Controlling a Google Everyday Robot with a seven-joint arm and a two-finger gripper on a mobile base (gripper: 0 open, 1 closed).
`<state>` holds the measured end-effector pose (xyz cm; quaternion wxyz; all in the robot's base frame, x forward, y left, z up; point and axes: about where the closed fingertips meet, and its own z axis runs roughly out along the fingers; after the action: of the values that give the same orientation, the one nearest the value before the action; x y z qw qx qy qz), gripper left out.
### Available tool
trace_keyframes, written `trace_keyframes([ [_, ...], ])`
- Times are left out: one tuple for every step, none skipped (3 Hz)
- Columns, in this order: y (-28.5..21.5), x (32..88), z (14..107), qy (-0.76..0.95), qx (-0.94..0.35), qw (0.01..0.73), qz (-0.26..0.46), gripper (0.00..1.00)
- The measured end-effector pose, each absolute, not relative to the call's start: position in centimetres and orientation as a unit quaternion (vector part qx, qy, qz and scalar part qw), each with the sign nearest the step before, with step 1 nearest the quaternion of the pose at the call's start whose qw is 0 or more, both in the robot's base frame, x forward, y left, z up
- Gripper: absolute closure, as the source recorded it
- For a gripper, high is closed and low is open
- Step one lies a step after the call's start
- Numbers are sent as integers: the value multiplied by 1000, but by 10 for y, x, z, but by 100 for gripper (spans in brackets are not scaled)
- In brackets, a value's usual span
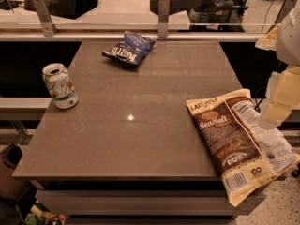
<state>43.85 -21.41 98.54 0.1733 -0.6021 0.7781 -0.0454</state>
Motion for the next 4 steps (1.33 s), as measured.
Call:
trace_keyframes([
  [-214, 438, 985, 778, -602, 173, -45, 0],
  [-219, 446, 971, 785, -597, 165, -32, 0],
  [-227, 451, 951, 792, -591, 149, -20, 0],
  [-235, 452, 928, 800, -587, 124, -13, 0],
])
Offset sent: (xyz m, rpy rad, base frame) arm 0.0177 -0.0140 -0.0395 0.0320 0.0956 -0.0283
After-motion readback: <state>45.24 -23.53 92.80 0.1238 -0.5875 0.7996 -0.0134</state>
